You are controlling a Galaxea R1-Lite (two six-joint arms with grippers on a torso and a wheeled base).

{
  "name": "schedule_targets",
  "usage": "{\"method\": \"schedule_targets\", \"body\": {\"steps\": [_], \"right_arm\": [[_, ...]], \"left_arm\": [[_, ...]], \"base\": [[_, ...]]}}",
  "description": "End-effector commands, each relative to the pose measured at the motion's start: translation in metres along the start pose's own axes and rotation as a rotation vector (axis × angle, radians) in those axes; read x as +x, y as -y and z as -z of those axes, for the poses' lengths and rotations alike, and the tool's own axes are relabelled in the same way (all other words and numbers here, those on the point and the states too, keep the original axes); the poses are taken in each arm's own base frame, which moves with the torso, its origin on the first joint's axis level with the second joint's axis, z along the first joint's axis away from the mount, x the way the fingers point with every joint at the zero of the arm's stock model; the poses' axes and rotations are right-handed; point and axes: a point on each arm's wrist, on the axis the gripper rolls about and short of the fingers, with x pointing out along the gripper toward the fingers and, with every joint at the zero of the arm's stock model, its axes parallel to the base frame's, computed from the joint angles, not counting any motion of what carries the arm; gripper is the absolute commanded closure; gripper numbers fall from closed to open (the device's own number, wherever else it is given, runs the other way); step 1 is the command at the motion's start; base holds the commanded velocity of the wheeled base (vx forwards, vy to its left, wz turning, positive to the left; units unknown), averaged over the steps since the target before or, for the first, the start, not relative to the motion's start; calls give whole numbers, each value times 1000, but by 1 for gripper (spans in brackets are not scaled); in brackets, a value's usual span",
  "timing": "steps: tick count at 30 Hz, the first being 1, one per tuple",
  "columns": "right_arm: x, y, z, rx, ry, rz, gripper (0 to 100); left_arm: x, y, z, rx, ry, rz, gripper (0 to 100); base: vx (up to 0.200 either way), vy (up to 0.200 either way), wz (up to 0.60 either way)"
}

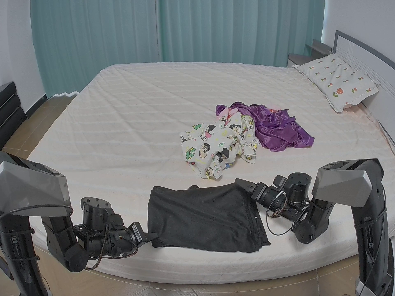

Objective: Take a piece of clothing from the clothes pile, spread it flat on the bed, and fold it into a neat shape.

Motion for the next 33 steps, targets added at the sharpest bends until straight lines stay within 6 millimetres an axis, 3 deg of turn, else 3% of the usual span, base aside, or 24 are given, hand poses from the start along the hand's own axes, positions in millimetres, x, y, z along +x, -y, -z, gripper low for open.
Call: {"method": "schedule_targets", "body": {"steps": [1, 3, 4, 27, 28, 30, 31, 33], "right_arm": [[11, 12, 9, -8, -16, 14, 0], [13, 12, 8, -12, -8, 13, 0], [13, 13, 8, -12, -6, 15, 100], [26, 25, -3, -19, 117, 72, 100], [26, 24, -3, -19, 119, 69, 0], [25, 24, -3, -20, 121, 67, 0], [24, 24, -3, -18, 118, 68, 0], [21, 22, -3, -15, 115, 71, 0]], "left_arm": [[0, -1, 1, -2, -3, -4, 100], [0, -1, 1, -2, -3, -4, 100], [0, -1, 1, -2, -3, -4, 100], [1, -2, 1, -5, -3, -9, 100], [1, -2, 1, -5, -3, -9, 100], [1, -2, 1, -6, -3, -9, 100], [1, -1, 0, -8, 0, -5, 0], [0, -1, 0, -9, 2, -5, 0]], "base": [[0, 0, 0], [0, 0, 0], [0, 0, 0], [0, 0, 0], [0, 0, 0], [0, 0, 0], [0, 0, 0], [0, 0, 0]]}}
